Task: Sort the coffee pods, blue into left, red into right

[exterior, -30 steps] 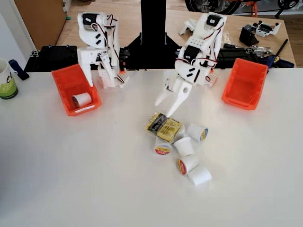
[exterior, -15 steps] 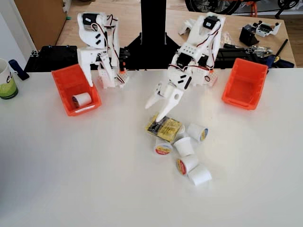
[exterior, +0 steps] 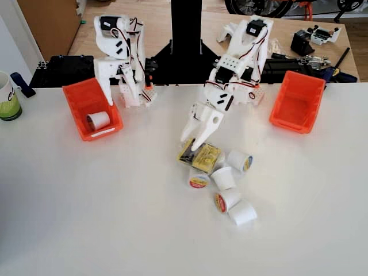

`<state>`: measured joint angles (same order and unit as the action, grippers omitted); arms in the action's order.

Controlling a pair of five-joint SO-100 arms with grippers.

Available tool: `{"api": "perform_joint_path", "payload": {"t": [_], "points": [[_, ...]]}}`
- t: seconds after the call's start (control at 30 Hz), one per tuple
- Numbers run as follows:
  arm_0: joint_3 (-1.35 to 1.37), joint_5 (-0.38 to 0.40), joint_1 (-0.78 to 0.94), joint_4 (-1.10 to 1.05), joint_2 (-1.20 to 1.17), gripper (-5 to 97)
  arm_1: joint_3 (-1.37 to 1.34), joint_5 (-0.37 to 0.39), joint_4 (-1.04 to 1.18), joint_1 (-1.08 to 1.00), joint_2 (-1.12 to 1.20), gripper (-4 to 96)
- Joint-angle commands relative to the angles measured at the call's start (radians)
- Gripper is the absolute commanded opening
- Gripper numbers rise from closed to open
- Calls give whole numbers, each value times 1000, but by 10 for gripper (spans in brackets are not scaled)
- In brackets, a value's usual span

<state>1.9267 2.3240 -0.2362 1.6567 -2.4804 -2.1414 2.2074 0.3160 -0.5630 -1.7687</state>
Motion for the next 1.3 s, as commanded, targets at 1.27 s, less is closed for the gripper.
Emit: {"api": "perform_joint_path", "payload": {"t": [1.27], "points": [[-17, -3, 8, -21, 3, 265, 314, -100, 342, 12, -137, 356]]}}
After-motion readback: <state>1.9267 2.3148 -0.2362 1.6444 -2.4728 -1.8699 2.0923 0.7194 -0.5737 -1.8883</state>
